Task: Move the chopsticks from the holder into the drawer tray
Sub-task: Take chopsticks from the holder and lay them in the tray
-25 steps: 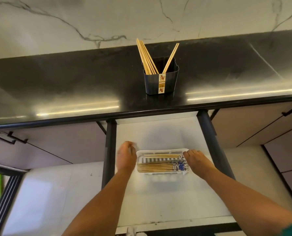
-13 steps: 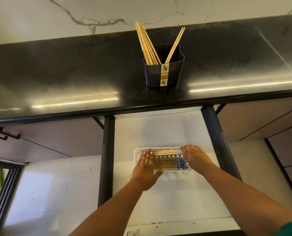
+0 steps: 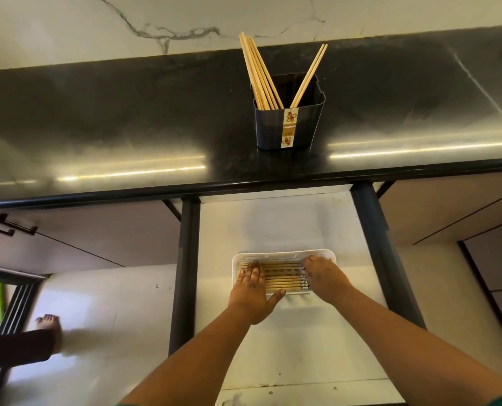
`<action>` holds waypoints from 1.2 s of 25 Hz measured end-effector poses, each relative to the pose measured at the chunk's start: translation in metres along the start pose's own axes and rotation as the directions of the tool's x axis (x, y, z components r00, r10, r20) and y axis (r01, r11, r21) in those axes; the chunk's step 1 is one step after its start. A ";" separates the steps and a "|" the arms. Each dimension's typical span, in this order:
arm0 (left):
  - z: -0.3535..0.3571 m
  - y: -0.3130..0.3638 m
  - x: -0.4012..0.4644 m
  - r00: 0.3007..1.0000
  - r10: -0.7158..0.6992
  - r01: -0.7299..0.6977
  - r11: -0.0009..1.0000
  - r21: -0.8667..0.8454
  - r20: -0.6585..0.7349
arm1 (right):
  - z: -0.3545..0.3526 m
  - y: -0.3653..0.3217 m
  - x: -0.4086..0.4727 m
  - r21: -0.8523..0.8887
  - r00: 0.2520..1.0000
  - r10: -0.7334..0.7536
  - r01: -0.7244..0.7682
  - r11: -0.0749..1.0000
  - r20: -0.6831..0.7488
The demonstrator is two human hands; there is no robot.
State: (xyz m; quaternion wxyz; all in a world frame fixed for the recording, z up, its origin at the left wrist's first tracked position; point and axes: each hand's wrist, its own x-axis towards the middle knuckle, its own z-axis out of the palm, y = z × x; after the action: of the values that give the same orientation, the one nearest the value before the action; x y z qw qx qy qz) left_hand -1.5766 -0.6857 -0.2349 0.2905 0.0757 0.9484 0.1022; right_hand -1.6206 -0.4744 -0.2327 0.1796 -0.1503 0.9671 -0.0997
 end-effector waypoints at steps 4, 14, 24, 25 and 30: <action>-0.004 0.003 0.005 0.998 -0.026 0.027 1.000 -0.001 0.059 | 0.016 -0.009 -0.009 0.076 0.986 0.060 -0.073 0.994 0.156; -0.008 -0.001 0.008 0.994 -0.071 0.062 0.992 -0.112 -0.082 | 0.011 -0.010 -0.005 0.122 0.983 0.049 -0.071 0.990 0.175; -0.019 0.009 -0.006 0.994 -0.090 0.080 0.984 -0.159 -0.059 | -0.012 -0.017 -0.019 0.147 0.996 0.021 -0.032 0.989 0.082; -0.027 0.012 -0.008 0.992 -0.088 0.073 0.984 -0.164 -0.088 | -0.022 -0.019 -0.018 0.154 0.997 0.007 -0.018 0.988 0.071; -0.100 0.036 -0.007 0.933 -0.014 -0.049 0.985 -0.164 -0.360 | -0.086 -0.037 -0.005 0.205 0.984 -0.019 0.056 0.977 -0.179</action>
State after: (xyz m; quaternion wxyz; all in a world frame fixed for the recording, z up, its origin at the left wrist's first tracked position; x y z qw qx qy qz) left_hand -1.6245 -0.6674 -0.1422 0.1165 0.0390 0.9725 0.1977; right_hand -1.6389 -0.4953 -0.1435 0.1063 -0.1394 0.9603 -0.2172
